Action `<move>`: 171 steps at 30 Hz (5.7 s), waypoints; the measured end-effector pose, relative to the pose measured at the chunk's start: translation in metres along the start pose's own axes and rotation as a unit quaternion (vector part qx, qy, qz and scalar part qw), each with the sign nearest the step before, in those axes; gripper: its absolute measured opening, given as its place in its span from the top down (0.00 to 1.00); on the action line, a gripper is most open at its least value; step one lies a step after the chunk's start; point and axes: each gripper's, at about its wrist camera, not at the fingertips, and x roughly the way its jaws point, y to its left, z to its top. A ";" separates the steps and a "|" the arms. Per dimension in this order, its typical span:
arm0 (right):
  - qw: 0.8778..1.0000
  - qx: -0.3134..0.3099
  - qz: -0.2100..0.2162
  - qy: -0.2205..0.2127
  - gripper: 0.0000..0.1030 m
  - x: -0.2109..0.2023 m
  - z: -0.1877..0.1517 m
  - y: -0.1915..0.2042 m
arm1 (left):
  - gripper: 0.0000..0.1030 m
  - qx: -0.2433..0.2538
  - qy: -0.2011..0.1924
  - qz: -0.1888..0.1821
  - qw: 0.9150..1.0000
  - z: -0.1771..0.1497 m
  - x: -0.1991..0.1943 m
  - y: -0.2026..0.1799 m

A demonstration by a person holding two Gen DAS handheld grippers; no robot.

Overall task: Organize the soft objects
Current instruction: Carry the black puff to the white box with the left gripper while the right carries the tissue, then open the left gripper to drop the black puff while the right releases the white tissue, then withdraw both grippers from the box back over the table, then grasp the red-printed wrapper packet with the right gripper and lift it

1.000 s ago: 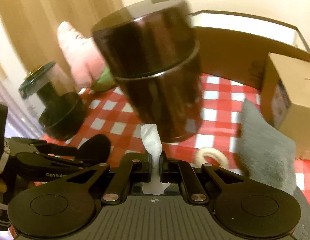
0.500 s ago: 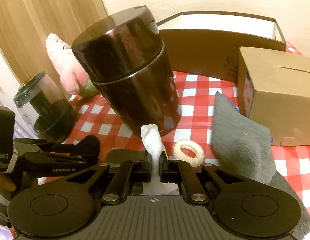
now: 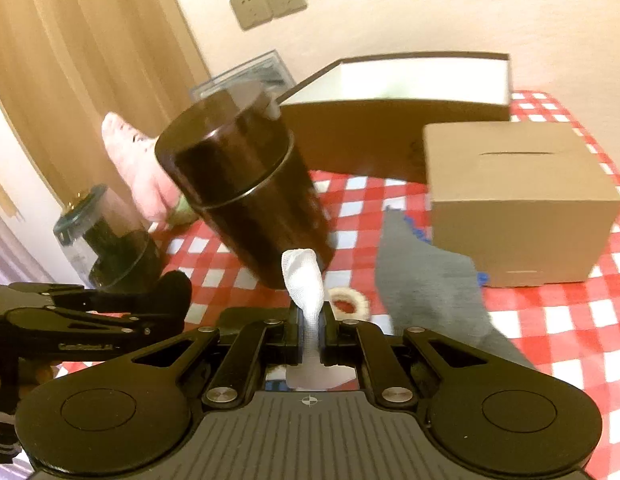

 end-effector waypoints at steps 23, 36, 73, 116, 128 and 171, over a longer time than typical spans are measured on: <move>0.992 0.038 -0.062 -0.099 0.93 -0.093 0.059 -0.096 | 0.41 0.106 -0.072 -0.085 0.988 0.104 -0.007 -0.115; 0.988 0.016 -0.046 -0.144 0.93 -0.075 0.141 -0.116 | 0.41 0.133 -0.085 -0.078 0.984 0.200 0.013 -0.123; 0.992 0.080 -0.056 -0.078 0.86 0.102 0.289 -0.172 | 0.35 0.092 0.005 -0.069 0.993 0.380 0.204 -0.110; 0.989 0.027 0.001 -0.145 0.40 -0.111 0.124 -0.103 | 0.33 0.094 -0.061 -0.082 0.990 0.208 -0.029 -0.098; 0.994 0.046 -0.004 -0.103 0.40 -0.157 0.032 -0.079 | 0.33 0.044 -0.043 -0.007 0.998 0.072 -0.072 -0.086; 0.955 -0.261 0.025 0.140 0.26 -0.050 -0.129 -0.048 | 0.33 -0.038 0.109 0.013 0.993 -0.085 -0.031 -0.076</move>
